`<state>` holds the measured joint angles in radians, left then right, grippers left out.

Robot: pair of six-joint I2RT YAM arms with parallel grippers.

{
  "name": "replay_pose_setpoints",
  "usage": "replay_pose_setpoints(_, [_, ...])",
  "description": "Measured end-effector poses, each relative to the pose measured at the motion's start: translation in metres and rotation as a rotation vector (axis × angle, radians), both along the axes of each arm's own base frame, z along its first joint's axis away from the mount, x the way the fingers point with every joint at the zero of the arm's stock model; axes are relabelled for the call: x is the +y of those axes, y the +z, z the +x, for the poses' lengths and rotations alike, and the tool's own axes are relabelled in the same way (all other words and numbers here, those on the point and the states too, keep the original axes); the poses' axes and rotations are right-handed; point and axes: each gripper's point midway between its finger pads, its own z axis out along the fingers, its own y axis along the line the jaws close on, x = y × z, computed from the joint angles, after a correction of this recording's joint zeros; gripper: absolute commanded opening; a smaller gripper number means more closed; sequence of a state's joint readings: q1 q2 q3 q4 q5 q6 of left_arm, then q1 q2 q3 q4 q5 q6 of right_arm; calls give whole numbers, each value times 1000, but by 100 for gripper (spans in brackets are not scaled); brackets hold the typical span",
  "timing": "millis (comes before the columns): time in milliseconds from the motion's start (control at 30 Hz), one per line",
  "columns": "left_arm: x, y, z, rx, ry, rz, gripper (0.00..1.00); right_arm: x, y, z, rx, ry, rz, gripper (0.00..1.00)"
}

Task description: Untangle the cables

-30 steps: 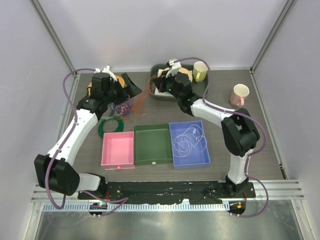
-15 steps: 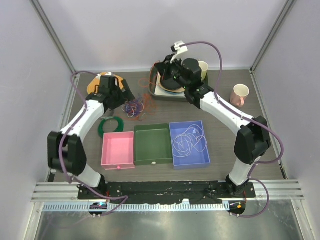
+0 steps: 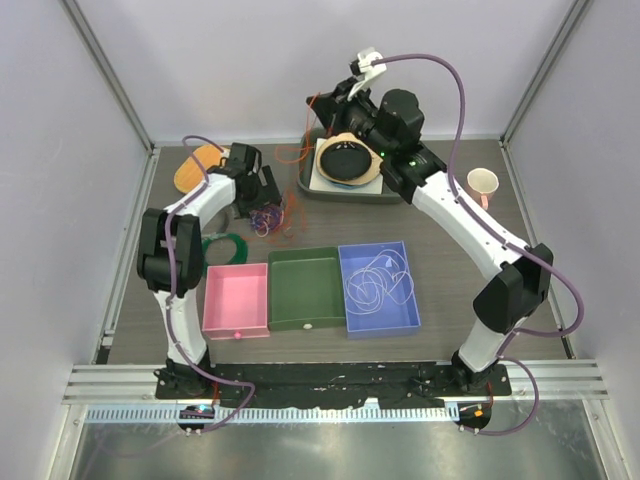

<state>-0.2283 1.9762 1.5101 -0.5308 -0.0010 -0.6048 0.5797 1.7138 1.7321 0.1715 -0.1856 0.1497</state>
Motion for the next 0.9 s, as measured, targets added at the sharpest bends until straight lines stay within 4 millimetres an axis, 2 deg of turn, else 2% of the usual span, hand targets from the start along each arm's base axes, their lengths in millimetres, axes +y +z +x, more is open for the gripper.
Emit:
replay_pose_setpoints(100, [-1,-6,3,20,-6,30,86,-6,15,-5,-31,-13,-9,1])
replay_pose_setpoints(200, [-2,-13,4,37,-9,56,70,-21,36,-11,-81,-63,-12,1])
replay_pose_setpoints(300, [1,-24,2,72,-1,94,44,-50,72,-20,-164,-178,-1,1])
replay_pose_setpoints(367, [3,-29,3,90,6,114,32,-71,98,-26,-213,-255,14,1])
replay_pose_setpoints(400, [5,-32,3,102,7,130,20,-84,113,-30,-238,-299,28,1])
replay_pose_setpoints(433, [7,-35,3,110,9,139,14,-98,127,-32,-261,-345,42,1])
replay_pose_setpoints(467, [8,-36,3,116,18,143,4,-112,139,-35,-281,-391,56,1])
replay_pose_setpoints(500, [10,-36,2,119,21,153,0,-128,151,-37,-300,-444,70,1])
replay_pose_setpoints(600, [15,-35,2,123,32,178,0,-178,177,-40,-339,-604,98,1])
replay_pose_setpoints(700, [21,-34,2,120,46,201,0,-212,189,-44,-353,-710,109,1])
replay_pose_setpoints(800, [30,-32,0,115,69,228,0,-231,198,-50,-366,-773,107,1])
replay_pose_setpoints(900, [48,-27,-1,109,112,250,0,-242,219,-65,-398,-807,109,1])
